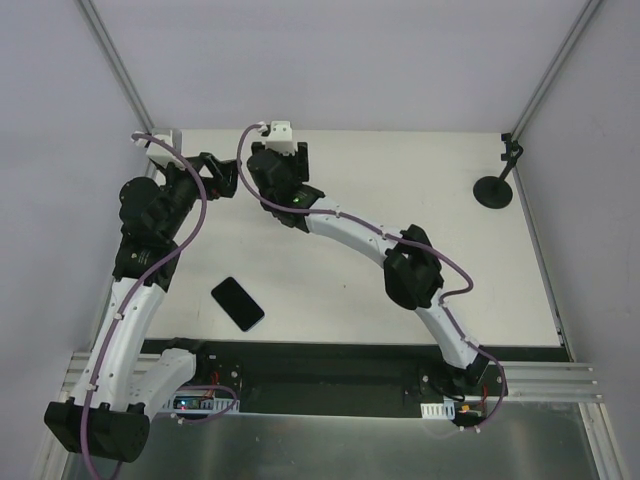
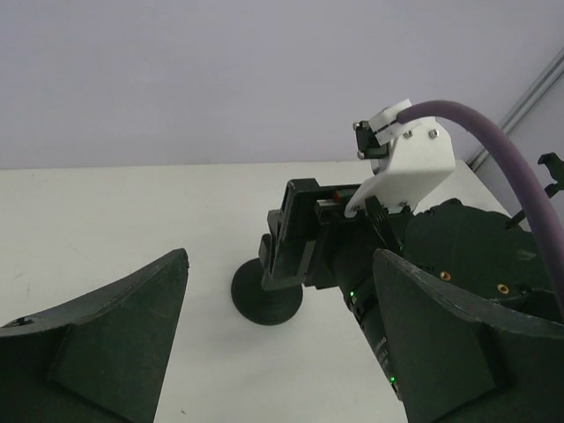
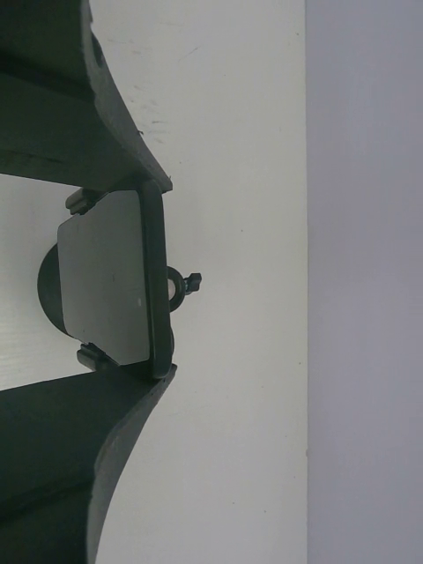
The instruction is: Place the phone on the phone stand
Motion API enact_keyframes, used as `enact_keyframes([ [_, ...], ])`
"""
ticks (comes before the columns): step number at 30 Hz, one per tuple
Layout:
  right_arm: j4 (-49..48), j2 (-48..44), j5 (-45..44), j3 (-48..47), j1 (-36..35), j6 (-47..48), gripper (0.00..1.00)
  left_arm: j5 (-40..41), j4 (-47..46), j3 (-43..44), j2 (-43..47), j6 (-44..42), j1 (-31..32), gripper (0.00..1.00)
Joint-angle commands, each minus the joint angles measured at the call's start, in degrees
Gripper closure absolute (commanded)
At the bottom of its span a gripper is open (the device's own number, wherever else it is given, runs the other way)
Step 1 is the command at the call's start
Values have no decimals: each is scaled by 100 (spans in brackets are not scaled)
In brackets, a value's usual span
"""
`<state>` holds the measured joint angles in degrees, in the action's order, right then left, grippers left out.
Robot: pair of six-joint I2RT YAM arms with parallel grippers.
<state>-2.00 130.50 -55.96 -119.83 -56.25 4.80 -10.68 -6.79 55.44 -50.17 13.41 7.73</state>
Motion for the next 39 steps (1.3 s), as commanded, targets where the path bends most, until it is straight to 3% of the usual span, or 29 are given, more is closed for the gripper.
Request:
enact_keyframes([
  [1, -266, 116, 138, -848, 114, 48, 99, -312, -165, 99, -115, 249, -175, 17],
  [4, -257, 134, 174, -814, 158, -22, 99, -628, -183, 142, -186, 407, -324, 16],
  [5, -257, 99, 208, -727, 167, -40, 94, -724, -244, 143, -203, 443, -359, 14],
  [6, -257, 81, 252, -691, 167, -49, 84, -821, -288, 134, -203, 461, -403, 13],
  [7, -274, 46, 366, -665, 167, -23, 60, -952, -349, 125, -203, 478, -464, 13],
  [9, -275, -50, 507, -577, 167, 30, 42, -980, -411, 90, -212, 496, -509, 12],
  [10, -266, -112, 577, -524, 167, 65, 23, -963, -420, 81, -212, 505, -526, 12],
  [13, -196, -498, 718, -173, 176, 135, 3, -963, -429, 90, -238, 461, -535, 12],
  [18, -64, -1762, 1140, 758, 184, 345, 4, -1112, -508, 55, -291, 566, -623, 12],
  [25, 42, -3749, 1544, 2822, 368, 1118, 4, -1349, -578, 90, -361, 549, -632, 12],
  [29, 94, -4759, 1633, 4139, 1218, 1400, 4, -1507, -578, 134, -370, 584, -632, 14],
  [33, 174, -5297, 2131, 4660, 2423, 1244, 1, -1806, -657, 177, -449, 680, -632, 14],
  [37, 138, -5360, 2581, 4733, 3906, 1269, 8, -1929, -701, 195, -476, 812, -632, 14],
  [39, 173, -5009, 2573, 4357, 4305, 1156, 14, -1964, -745, 178, -476, 856, -632, 14],
])
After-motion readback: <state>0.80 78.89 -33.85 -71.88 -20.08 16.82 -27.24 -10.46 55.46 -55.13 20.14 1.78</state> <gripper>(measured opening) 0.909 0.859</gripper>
